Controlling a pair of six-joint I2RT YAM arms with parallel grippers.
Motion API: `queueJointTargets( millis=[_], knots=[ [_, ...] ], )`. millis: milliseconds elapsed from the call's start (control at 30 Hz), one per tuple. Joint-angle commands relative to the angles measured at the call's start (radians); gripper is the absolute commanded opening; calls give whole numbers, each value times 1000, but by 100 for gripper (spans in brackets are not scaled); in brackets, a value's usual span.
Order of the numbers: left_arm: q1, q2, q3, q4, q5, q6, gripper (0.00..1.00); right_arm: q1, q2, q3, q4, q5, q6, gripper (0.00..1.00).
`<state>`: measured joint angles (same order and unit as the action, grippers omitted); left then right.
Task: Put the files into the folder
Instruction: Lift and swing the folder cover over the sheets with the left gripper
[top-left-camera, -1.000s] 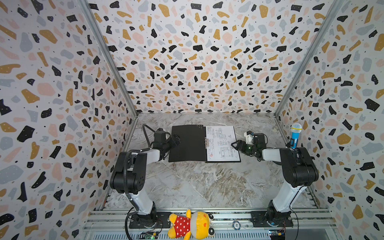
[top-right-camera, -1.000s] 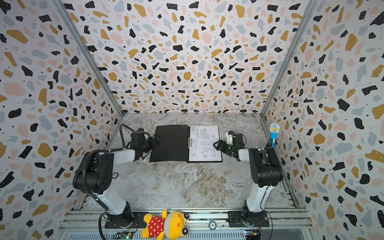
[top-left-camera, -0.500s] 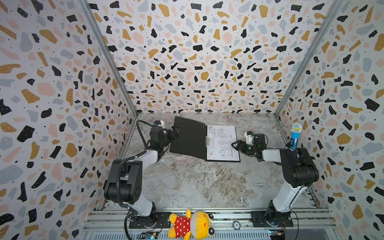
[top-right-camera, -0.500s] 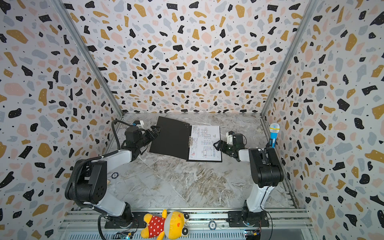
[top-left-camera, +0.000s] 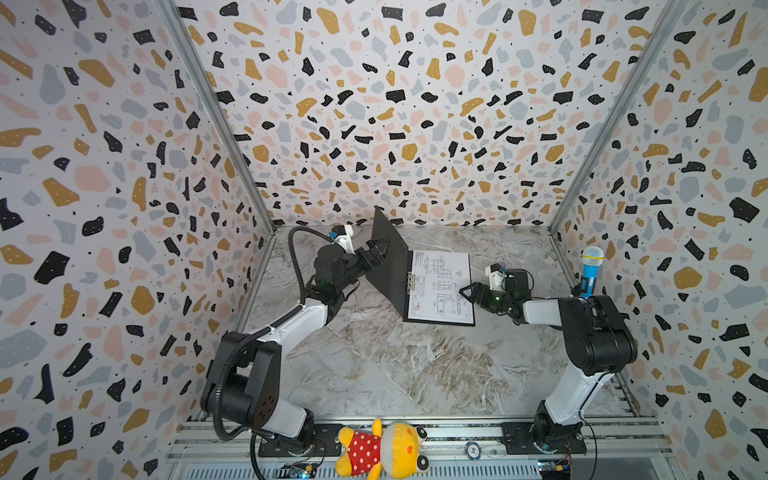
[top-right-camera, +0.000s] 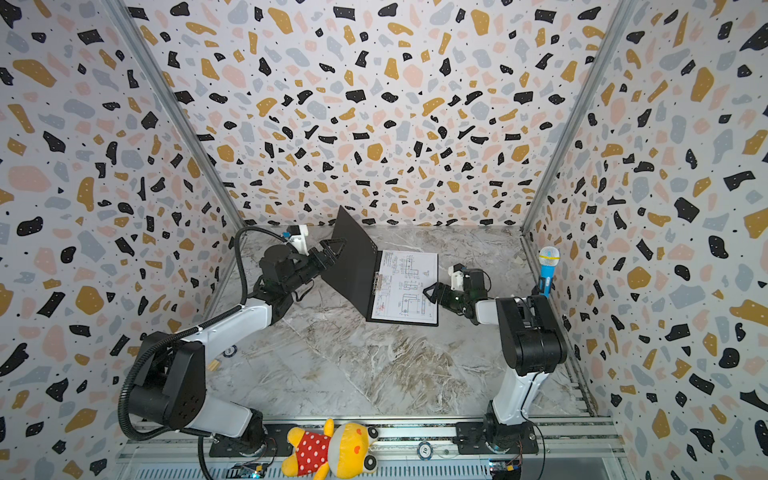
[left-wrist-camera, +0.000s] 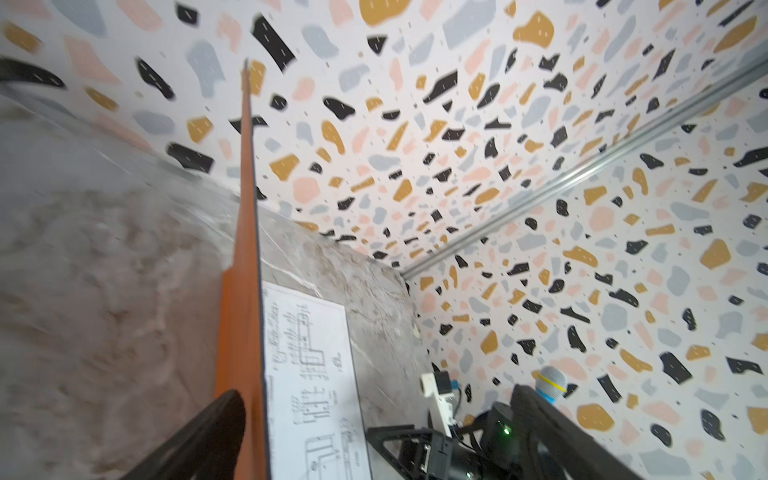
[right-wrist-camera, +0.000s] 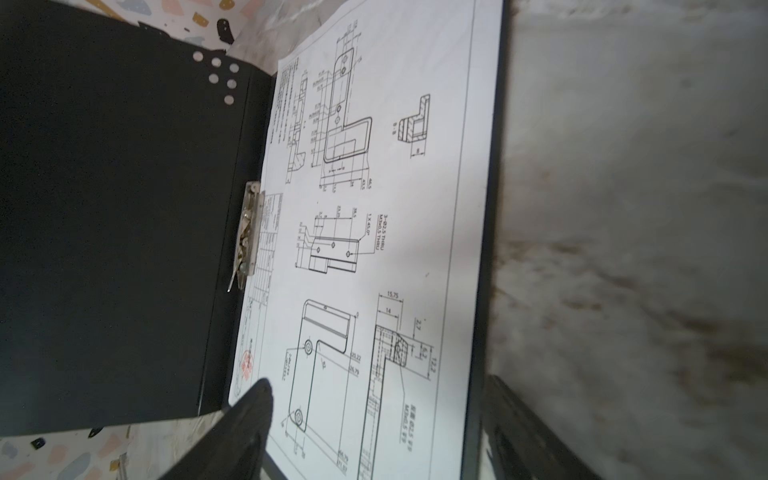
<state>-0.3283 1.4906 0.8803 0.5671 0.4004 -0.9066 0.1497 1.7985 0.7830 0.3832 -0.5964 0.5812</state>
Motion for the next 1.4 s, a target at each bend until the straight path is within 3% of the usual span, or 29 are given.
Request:
queueJointTargets(
  millis=[0, 233, 500, 700, 767, 933, 1067, 1200, 1367],
  knots=[
    [-58, -3, 46, -35, 25, -2, 100, 16, 19, -36, -110, -45, 23, 80],
    [-178, 95, 114, -46, 5, 15, 100, 16, 9, -34, -115, -42, 21, 80],
    [-245, 105, 198, -97, -45, 12, 100, 16, 3, -35, -118, -40, 23, 80],
    [-304, 129, 377, -350, -109, 99, 100, 15, -8, -30, -112, -30, 36, 80],
    [-310, 135, 401, -350, -103, 95, 99, 16, -12, -28, -114, -30, 37, 80],
    [-291, 123, 388, -371, -125, 114, 100, 9, -20, -31, -131, -29, 35, 80],
    [-200, 138, 334, -392, -88, 127, 100, -4, -36, -49, -136, -21, 32, 81],
    [-108, 193, 311, -465, -91, 214, 100, -18, -44, -63, -136, -22, 35, 81],
    [-61, 322, 364, -596, -148, 360, 100, -25, -51, -63, -138, -20, 35, 81]
  ],
)
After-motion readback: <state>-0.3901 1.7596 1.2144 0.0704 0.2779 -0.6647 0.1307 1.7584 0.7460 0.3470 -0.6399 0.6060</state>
